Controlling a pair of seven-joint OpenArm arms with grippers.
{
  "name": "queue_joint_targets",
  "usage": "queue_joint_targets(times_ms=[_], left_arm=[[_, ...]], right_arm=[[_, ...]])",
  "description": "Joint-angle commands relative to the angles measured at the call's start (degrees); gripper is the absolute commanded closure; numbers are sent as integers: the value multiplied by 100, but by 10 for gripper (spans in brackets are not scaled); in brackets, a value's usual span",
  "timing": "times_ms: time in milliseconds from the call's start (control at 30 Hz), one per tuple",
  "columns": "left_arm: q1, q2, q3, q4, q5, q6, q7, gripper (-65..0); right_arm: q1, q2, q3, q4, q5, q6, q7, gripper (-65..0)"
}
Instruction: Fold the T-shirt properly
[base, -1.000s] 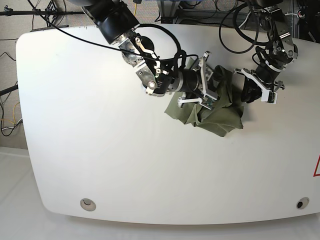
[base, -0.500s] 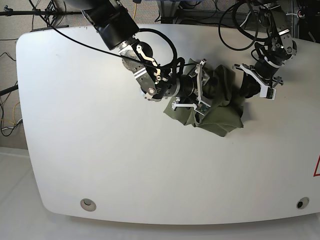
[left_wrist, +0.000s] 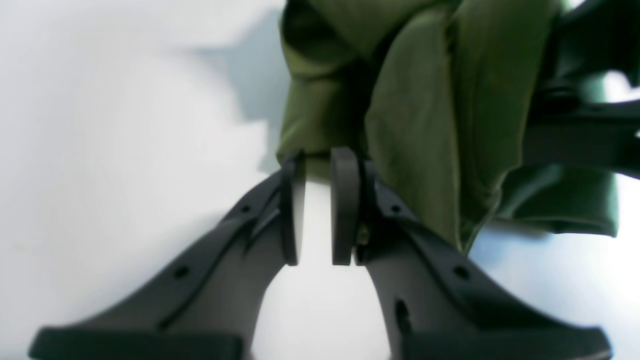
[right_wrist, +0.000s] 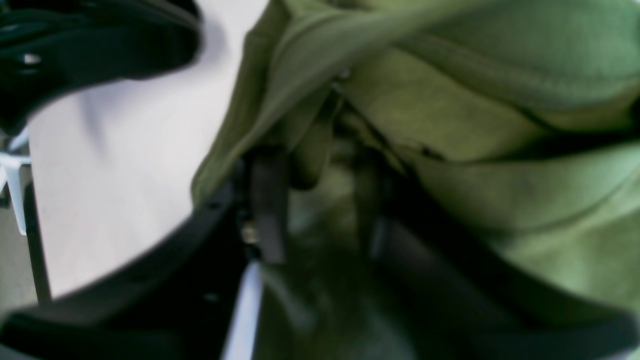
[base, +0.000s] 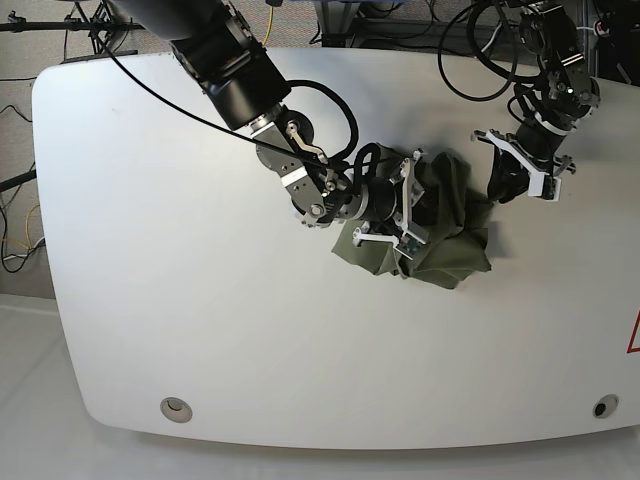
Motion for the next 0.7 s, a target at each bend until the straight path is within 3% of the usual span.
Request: queue_joint_targets(times_ms=[0,200,400,667], left_arm=[[12,-36,-47,189,-151,-12,-120,-93],[30,66,6,39,-70,-12,-180,-95],[7,203,47,-18,-16,-12,-228,-100],[-289,181,216,-724,-18,-12,-388,-108]], right_arm=[[201,-116,32,3,139,64,408,-133],[142,-46,-34,278,166,-34,608,-86],[-46,108,49,1377,82,-292,319,-212],[-128,352,183,1055,71,-280,595,-308]])
